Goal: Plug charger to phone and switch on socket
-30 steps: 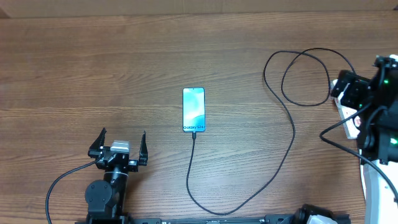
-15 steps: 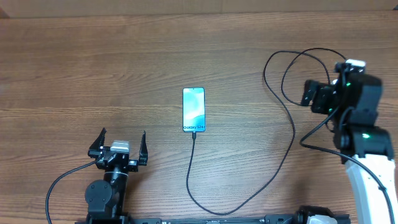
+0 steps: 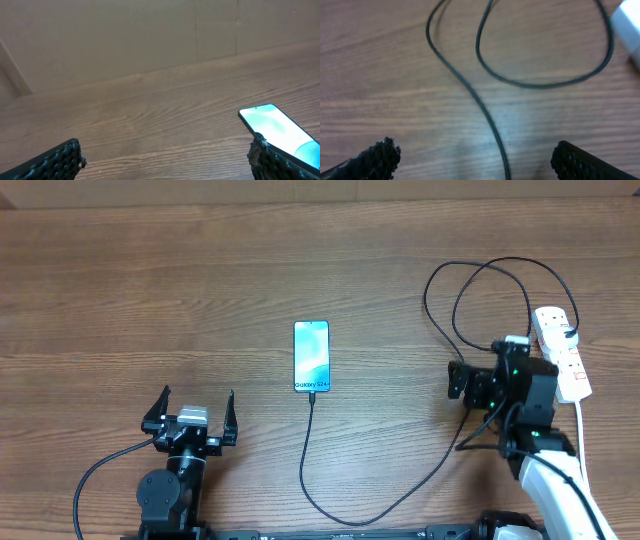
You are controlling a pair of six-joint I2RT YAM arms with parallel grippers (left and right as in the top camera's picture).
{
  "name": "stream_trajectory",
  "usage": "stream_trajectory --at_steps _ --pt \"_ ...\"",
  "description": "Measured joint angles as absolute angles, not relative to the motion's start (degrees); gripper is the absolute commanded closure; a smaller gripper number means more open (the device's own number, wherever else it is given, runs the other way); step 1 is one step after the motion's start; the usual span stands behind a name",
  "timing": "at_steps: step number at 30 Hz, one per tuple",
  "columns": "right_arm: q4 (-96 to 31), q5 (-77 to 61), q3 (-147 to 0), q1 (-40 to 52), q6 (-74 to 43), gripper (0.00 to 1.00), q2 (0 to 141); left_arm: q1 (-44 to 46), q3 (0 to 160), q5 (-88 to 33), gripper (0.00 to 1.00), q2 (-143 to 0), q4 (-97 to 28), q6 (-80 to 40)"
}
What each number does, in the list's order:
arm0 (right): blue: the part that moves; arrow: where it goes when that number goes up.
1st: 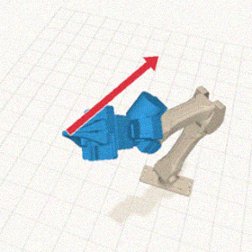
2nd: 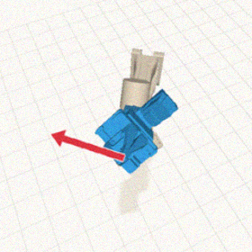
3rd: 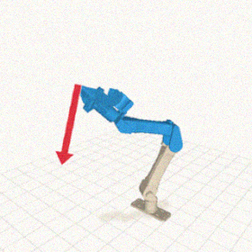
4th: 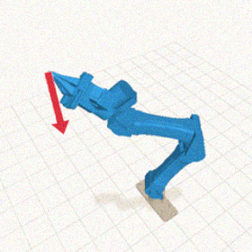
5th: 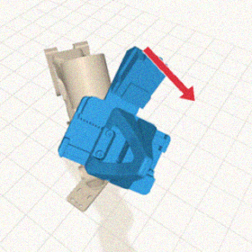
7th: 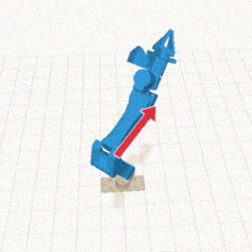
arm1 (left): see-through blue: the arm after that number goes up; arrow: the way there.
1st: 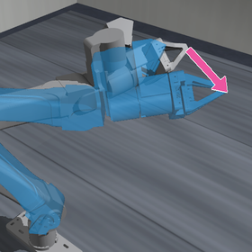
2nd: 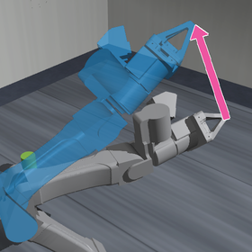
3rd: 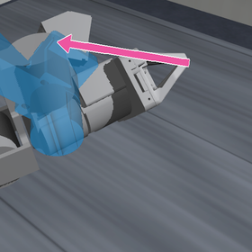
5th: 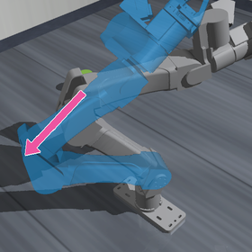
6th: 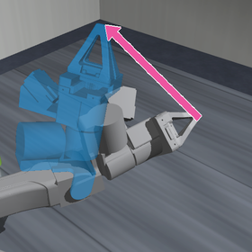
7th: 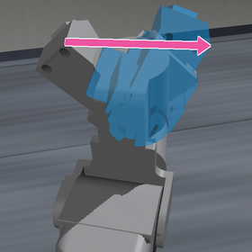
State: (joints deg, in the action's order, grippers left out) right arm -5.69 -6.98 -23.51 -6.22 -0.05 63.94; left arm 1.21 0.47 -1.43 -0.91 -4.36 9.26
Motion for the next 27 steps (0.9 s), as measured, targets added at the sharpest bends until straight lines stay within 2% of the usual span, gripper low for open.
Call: stream_trajectory --at_steps 13,20,27 --pt "11.2 -7.6 -7.9 -6.2 -4.8 0.00 59.2 1.2 0.5 -1.4 0.01 -0.9 -4.4 9.3" --pt "11.8 -7.7 -4.3 -6.2 -6.3 0.00 54.2 1.2 0.5 -1.4 0.01 -0.9 -4.4 9.3" --pt "6.2 -7.7 -4.1 -6.2 -7.1 0.00 48.6 1.2 0.5 -1.4 0.01 -0.9 -4.4 9.3"
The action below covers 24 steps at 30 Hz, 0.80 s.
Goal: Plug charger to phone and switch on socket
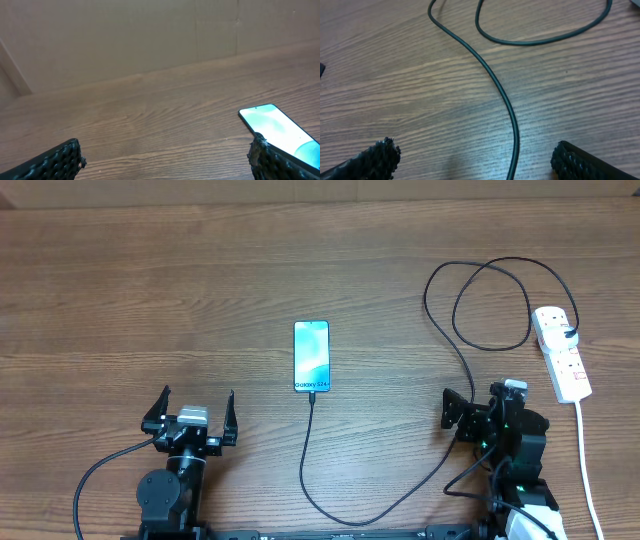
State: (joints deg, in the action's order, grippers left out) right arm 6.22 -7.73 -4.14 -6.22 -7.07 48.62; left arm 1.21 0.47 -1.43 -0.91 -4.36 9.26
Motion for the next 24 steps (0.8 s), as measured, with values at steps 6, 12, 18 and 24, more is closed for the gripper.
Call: stream_trajectory --at_steps 6,12,18,24 --pt "3.5 -7.7 -3.9 -6.2 -7.4 0.00 45.4 1.2 0.5 -1.4 0.00 -0.9 -4.4 9.3" --pt "6.7 -7.7 -1.4 -6.2 -8.3 0.00 43.9 1.2 0.5 -1.4 0.01 -0.9 -4.4 9.3" --pt "2.8 -7.7 -1.0 -6.2 -9.3 0.00 42.2 1.2 0.5 -1.4 0.01 -0.9 -4.4 9.3" --pt "-2.1 -7.7 -1.0 -6.2 -9.9 0.00 36.4 1.2 0.5 -1.4 0.00 -0.9 -4.4 9.3"
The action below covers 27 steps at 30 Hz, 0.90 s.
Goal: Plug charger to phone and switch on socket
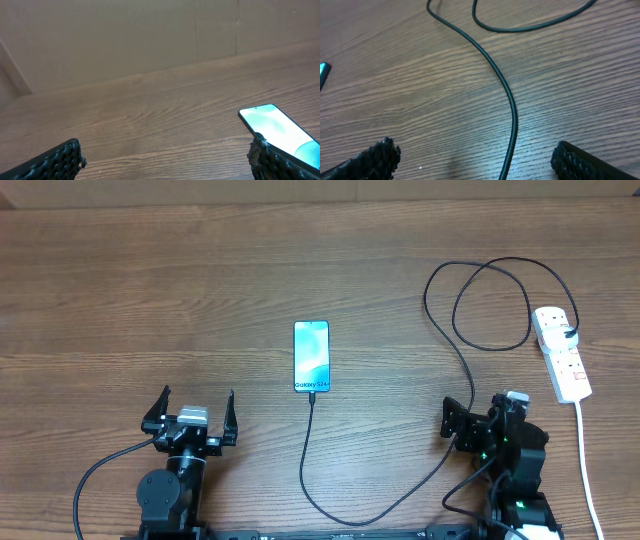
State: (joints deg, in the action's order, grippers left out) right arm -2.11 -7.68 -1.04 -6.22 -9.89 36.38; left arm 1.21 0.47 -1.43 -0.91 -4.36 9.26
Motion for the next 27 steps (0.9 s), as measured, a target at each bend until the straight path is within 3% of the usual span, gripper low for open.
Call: stream_trajectory --at_steps 19,27 --pt "-4.1 -12.7 -1.0 -4.5 -5.2 0.00 5.2 1.2 0.5 -1.4 0.00 -0.9 -4.4 9.3" --pt "-4.1 -13.1 -1.0 -1.1 0.0 0.00 1.8 1.2 0.5 -1.4 0.00 -0.9 -4.4 9.3"
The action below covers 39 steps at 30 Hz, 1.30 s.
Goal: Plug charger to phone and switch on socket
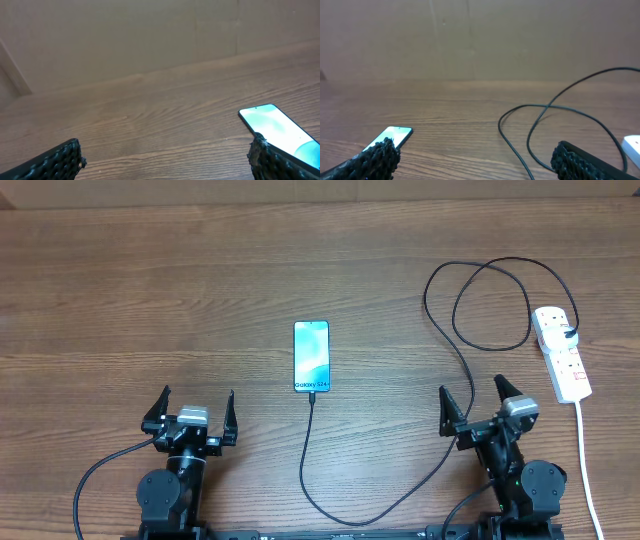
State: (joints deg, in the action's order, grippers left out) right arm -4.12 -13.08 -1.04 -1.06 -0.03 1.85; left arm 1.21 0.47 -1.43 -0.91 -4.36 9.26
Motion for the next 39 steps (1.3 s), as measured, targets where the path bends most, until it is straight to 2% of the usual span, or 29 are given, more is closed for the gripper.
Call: stream_trajectory --at_steps 39 --pt "-4.1 -13.1 -1.0 -1.0 1.3 0.00 0.8 1.2 0.5 -1.4 0.00 -0.9 -4.4 9.3"
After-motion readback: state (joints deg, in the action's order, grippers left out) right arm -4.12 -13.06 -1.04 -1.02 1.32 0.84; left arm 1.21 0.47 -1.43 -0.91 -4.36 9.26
